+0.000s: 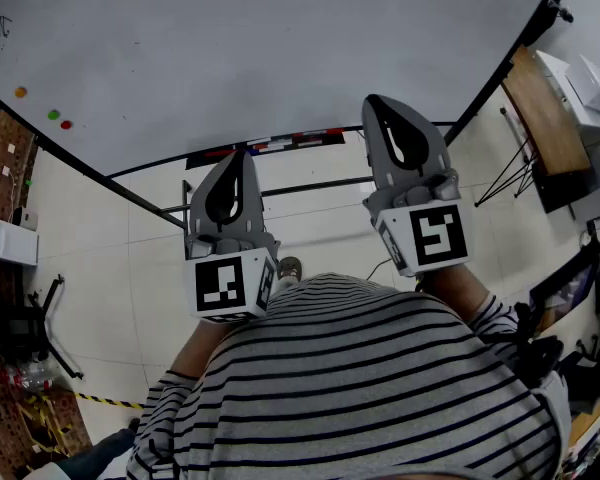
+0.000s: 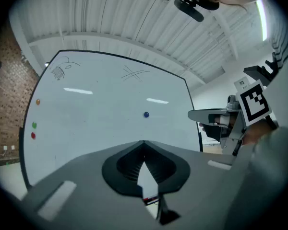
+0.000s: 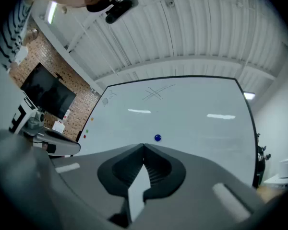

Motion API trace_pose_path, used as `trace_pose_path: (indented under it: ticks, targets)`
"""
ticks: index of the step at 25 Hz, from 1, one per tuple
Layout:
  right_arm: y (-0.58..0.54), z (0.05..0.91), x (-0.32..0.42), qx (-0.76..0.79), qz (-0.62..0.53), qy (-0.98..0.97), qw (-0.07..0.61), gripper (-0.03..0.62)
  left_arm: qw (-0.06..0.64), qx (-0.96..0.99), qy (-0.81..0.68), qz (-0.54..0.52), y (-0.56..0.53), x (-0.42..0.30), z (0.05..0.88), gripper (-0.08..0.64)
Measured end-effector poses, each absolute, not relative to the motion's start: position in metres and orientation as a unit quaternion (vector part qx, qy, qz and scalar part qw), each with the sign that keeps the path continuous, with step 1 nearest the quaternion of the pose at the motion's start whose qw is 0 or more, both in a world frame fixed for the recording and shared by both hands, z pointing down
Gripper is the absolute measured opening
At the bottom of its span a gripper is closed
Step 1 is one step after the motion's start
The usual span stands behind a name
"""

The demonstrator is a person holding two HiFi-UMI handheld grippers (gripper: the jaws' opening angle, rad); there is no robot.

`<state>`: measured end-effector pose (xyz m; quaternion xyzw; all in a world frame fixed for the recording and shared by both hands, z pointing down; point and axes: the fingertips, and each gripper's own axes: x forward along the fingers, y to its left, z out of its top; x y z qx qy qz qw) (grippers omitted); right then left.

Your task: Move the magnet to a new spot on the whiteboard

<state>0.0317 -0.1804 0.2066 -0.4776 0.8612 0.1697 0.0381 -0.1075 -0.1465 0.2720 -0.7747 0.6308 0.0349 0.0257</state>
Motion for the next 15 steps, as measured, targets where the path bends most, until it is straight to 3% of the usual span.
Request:
trace_pose_path:
  ticks: [7, 15]
  targets:
    - [-0.257, 0.18, -0.003, -0.495, 0.224, 0.839, 0.032, 0.018, 0.05, -0.78, 0.622, 0.045, -0.205, -0.146, 0.25, 0.015]
    - [-0.329, 0.161, -0.027, -0.54, 0.264, 0.798, 0.033, 0.14, 0.048, -0.774, 0.629, 0.047, -0.253, -0.191, 0.25, 0.015]
